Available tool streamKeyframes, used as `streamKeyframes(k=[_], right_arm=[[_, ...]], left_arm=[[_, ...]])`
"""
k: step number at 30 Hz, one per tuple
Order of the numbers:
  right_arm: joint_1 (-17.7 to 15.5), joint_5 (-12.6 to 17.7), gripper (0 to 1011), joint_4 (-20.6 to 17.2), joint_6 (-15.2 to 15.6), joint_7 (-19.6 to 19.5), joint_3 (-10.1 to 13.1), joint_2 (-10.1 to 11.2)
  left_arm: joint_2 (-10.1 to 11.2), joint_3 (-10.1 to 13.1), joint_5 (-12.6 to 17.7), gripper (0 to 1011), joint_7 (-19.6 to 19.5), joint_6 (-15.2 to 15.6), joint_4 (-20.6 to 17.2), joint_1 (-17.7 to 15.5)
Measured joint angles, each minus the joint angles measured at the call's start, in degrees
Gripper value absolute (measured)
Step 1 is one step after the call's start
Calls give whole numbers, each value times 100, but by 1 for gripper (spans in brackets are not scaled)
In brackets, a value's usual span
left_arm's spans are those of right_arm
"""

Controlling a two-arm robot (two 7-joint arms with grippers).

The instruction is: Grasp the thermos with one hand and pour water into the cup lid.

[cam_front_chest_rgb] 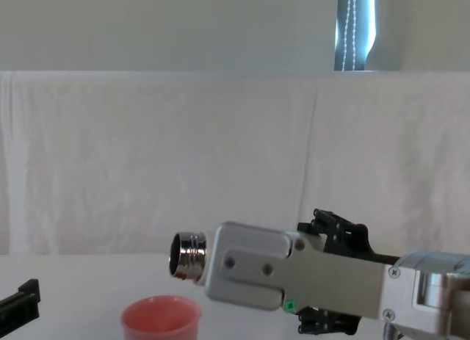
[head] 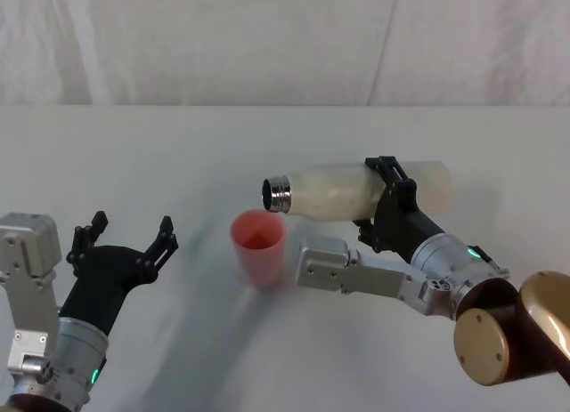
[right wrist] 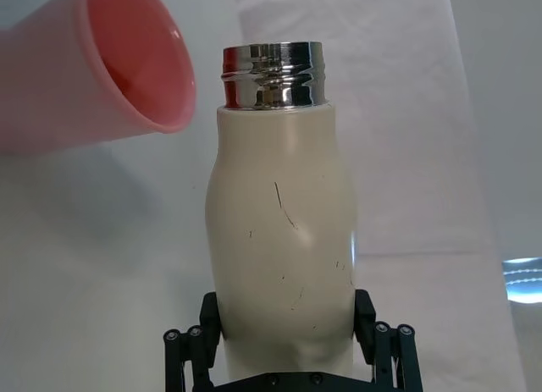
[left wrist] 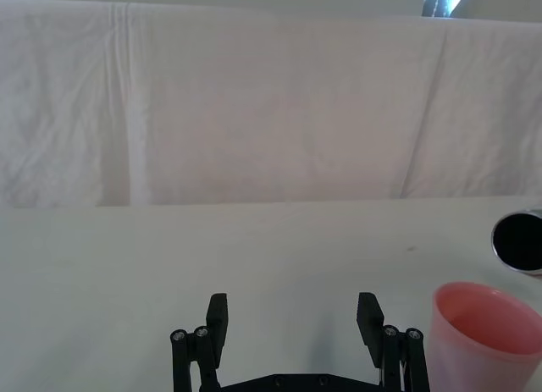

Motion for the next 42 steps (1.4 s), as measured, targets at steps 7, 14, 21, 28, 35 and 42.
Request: streamKeyframes(k=[7, 14, 21, 28, 35, 42], right_arm=[[38, -171, 959, 9, -11, 14, -76, 32], [43, -287, 959, 8, -8, 25, -112, 49], [57, -413, 959, -9, -1, 25, -154, 65], [76, -562, 959, -17, 32, 8, -208, 74], [83, -739, 959, -31, 96, -29, -249, 79], [87, -828, 959, -45, 102, -73, -259, 87]], left_arm=[[0, 0, 0, 1001, 0, 0, 0, 0], [0, 0, 0, 1001, 0, 0, 0, 0], [0, 0, 0, 1001, 0, 0, 0, 0], [0, 0, 0, 1001, 0, 0, 0, 0], [0, 0, 0, 1001, 0, 0, 0, 0], [0, 0, 0, 1001, 0, 0, 0, 0]])
